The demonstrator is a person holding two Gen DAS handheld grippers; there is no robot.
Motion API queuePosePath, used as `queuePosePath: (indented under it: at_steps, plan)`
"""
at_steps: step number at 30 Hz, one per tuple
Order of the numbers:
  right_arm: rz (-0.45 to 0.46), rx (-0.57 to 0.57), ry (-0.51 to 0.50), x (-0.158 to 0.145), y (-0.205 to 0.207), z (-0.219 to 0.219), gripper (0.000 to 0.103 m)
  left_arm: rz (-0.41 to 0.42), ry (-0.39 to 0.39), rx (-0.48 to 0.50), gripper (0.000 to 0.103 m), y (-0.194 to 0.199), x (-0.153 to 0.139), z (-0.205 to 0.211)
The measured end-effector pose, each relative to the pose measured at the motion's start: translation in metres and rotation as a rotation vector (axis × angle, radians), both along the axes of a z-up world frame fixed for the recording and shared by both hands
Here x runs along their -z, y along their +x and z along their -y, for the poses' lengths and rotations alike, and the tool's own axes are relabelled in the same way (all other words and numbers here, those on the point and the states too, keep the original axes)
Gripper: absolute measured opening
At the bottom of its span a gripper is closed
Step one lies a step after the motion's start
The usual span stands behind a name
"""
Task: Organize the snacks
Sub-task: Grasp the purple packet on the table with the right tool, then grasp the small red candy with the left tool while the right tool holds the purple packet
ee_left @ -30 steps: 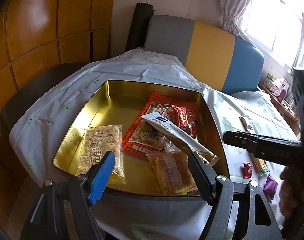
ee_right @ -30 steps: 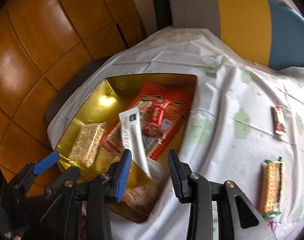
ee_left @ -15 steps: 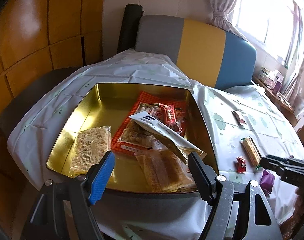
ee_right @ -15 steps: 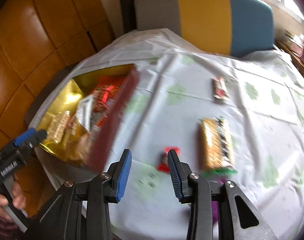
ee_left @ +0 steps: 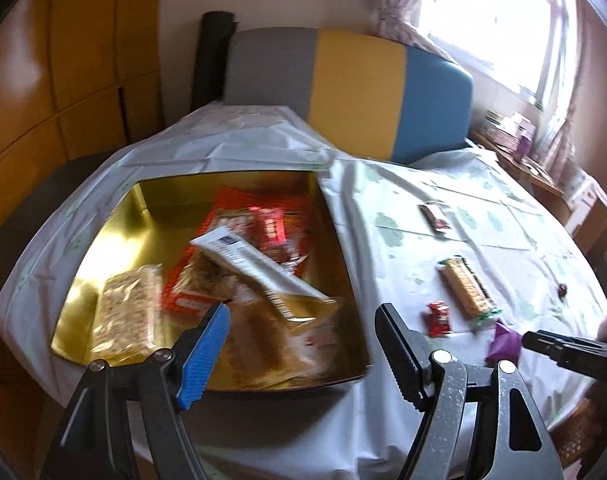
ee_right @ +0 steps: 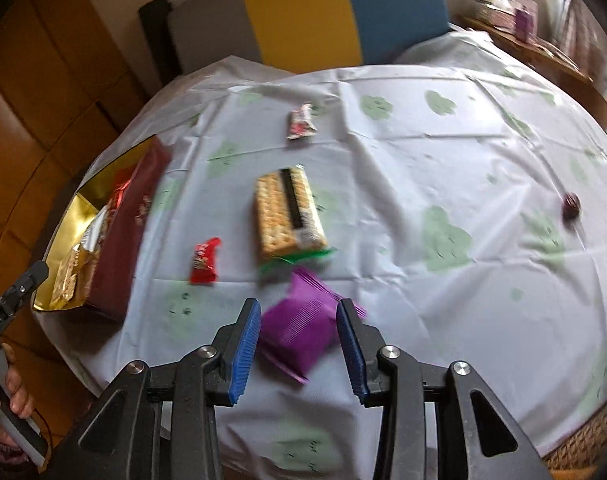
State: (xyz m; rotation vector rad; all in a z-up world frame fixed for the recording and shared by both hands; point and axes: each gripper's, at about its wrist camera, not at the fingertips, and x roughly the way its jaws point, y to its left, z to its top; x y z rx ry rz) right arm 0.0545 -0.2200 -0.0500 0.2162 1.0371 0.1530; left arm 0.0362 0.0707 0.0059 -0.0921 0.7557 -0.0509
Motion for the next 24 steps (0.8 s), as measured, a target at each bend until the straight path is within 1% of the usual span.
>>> queuePosePath:
  at_steps: [1, 3, 6, 8, 11, 14, 16, 20, 21, 22, 24]
  plan:
    - [-0.006, 0.01, 0.001, 0.002, -0.002, 0.004, 0.046, 0.002, 0.002, 0.024, 0.076, 0.001, -0.001, 0.007]
    - [-0.014, 0.021, 0.004, 0.004, -0.007, 0.008, 0.051, 0.003, 0.003, 0.064, 0.076, 0.003, -0.003, 0.02]
    - [-0.015, 0.025, 0.0, 0.005, -0.012, 0.01, 0.051, 0.001, 0.01, 0.121, 0.076, 0.007, -0.005, 0.039]
    - [-0.018, 0.019, -0.003, 0.007, -0.011, 0.009, 0.051, -0.016, 0.005, 0.153, 0.076, 0.01, -0.003, 0.05]
    - [-0.045, 0.009, -0.023, 0.014, -0.006, 0.003, 0.051, -0.031, 0.018, 0.197, 0.076, 0.013, -0.001, 0.066]
    - [-0.08, 0.025, 0.07, 0.021, -0.003, 0.003, 0.051, -0.048, 0.028, 0.233, 0.076, 0.016, 0.003, 0.078]
    - [-0.093, 0.029, 0.084, 0.026, -0.001, -0.002, 0.051, -0.065, 0.029, 0.245, 0.076, 0.019, 0.006, 0.082]
    - [-0.085, 0.067, 0.066, 0.031, 0.011, -0.006, 0.051, -0.092, 0.024, 0.272, 0.076, 0.024, 0.013, 0.094]
    - [-0.078, 0.067, 0.042, 0.032, 0.016, -0.007, 0.051, -0.094, 0.027, 0.278, 0.076, 0.025, 0.014, 0.098]
    - [-0.08, 0.066, 0.005, 0.033, 0.019, -0.008, 0.048, -0.094, 0.031, 0.287, 0.076, 0.026, 0.015, 0.103]
    - [-0.072, 0.071, -0.038, 0.032, 0.022, -0.006, 0.046, -0.1, 0.036, 0.299, 0.076, 0.028, 0.018, 0.108]
